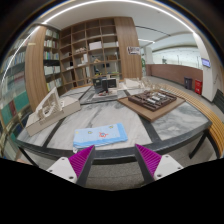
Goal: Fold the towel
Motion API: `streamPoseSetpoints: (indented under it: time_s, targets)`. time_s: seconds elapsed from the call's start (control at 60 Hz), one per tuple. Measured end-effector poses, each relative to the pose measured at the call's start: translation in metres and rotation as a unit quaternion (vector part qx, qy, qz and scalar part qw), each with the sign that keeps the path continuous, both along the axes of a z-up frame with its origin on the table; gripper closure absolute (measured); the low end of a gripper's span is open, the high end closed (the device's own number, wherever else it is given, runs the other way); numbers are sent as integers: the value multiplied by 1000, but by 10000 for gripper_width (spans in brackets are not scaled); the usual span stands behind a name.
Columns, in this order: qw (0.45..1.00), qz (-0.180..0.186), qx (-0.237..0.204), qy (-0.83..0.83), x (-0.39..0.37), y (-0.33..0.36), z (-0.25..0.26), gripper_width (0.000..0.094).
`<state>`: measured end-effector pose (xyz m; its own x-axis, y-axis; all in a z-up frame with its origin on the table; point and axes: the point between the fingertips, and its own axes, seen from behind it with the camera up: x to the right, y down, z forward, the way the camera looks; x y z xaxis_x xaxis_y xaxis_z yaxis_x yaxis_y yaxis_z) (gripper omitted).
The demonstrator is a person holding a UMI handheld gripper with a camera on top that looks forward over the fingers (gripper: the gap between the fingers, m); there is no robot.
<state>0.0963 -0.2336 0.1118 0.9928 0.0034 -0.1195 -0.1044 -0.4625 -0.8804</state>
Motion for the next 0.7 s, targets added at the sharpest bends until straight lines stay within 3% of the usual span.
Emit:
streamPoseSetpoints:
  time_s: [0.233,0.433,0.6,0.7]
  targets:
    - [998,52,-44,-17,-62,43,-31,113]
    - [992,117,-31,-32,-145,104,-31,115]
    - [986,152,-43,-55,-195,149,-58,168]
    - [983,165,-49,-71,-210,167,-80,269]
